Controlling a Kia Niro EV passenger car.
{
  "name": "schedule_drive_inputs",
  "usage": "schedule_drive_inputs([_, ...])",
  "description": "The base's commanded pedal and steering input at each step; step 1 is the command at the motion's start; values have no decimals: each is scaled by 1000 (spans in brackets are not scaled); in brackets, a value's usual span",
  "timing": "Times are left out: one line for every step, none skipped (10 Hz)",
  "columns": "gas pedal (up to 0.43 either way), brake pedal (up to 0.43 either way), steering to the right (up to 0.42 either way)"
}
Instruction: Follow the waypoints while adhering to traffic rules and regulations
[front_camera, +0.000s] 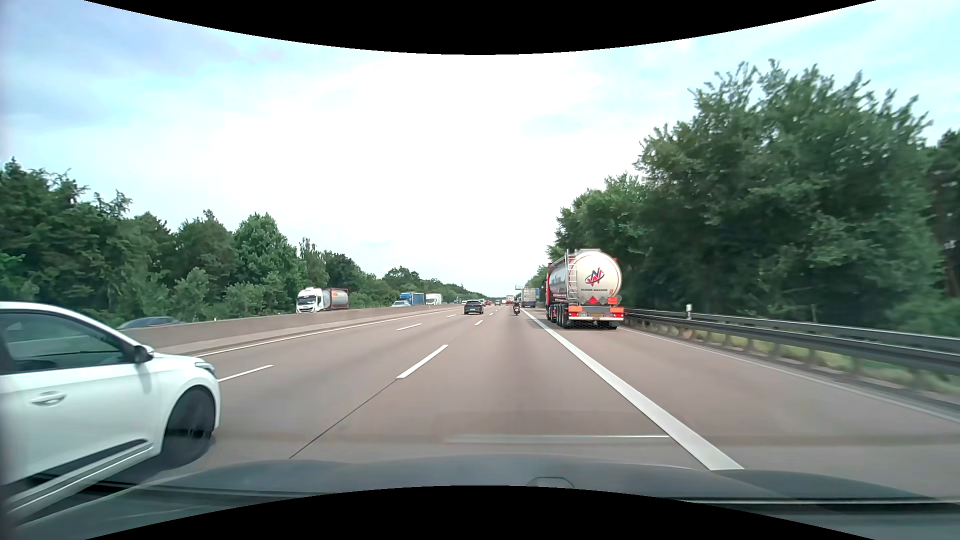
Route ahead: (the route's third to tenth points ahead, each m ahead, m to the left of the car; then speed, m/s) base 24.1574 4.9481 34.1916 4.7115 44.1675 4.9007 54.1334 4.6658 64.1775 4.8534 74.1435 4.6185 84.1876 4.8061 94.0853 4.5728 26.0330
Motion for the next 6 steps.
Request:
schedule_drive_inputs([118,0,-4])
schedule_drive_inputs([118,0,-4])
schedule_drive_inputs([118,0,-4])
schedule_drive_inputs([118,0,-4])
schedule_drive_inputs([118,0,-4])
schedule_drive_inputs([118,0,-4])
